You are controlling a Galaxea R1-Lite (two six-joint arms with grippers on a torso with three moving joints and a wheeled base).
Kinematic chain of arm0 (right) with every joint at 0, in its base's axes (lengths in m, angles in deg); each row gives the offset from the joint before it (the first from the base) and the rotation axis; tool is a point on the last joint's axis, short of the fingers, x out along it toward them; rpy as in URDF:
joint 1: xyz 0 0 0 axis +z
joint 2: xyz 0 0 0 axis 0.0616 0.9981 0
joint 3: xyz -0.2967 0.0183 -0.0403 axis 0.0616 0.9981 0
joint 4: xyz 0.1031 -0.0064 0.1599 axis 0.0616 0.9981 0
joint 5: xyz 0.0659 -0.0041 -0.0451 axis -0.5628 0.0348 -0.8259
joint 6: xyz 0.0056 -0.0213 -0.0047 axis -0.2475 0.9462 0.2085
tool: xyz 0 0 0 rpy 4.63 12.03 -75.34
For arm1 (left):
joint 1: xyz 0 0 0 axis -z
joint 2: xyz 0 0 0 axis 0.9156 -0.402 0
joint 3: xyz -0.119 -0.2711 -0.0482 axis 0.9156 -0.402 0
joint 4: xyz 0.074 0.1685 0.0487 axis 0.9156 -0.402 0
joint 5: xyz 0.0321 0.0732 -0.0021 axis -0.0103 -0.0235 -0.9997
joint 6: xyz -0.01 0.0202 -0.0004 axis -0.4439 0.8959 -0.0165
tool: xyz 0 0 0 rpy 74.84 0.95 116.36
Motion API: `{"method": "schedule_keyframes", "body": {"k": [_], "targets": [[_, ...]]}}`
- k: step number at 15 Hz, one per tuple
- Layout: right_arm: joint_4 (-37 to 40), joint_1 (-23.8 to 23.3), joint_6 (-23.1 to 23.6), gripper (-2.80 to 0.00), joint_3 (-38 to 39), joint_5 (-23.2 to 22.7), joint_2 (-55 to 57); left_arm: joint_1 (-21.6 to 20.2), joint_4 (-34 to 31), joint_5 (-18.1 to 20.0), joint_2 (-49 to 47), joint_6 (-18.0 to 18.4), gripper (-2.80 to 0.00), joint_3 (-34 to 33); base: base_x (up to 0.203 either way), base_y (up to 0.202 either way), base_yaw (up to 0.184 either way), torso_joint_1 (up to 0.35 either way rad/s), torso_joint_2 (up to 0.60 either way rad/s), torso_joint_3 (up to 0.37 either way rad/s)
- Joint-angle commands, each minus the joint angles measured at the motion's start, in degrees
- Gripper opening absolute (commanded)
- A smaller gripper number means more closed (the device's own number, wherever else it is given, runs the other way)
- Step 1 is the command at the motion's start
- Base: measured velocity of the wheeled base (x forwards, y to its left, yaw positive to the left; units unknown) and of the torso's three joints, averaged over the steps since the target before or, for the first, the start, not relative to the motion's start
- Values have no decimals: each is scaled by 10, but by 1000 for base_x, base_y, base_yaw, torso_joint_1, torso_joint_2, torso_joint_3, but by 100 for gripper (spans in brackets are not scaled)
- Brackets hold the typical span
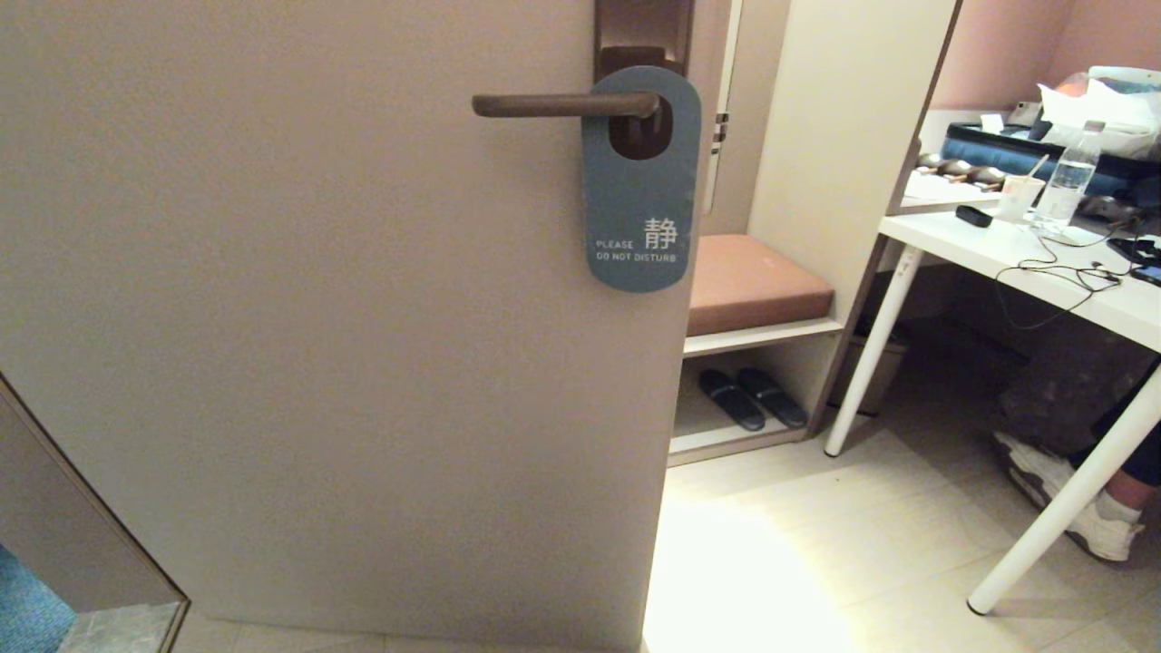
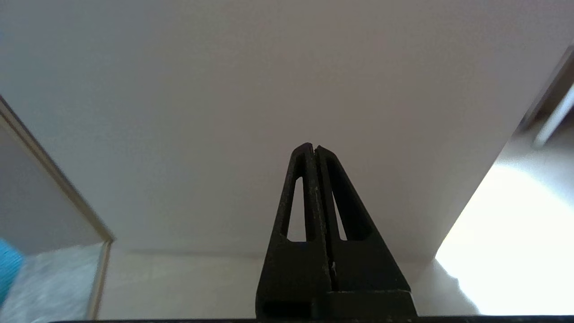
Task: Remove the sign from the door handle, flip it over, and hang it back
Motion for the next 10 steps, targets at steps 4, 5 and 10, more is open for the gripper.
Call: {"method": "schedule_keyframes", "body": {"k": [4,5,10], "targets": [[0,0,0,-280,0,0,0,-1,2,-1,40,-22,-280,-1,0,0,0,0,0,0],[0,0,0,-280,0,0,0,-1,2,-1,40,-21,-280,0,0,0,0,0,0,0],[0,0,0,-280,0,0,0,-1,2,-1,40,-22,-280,-1,0,0,0,0,0,0]]}}
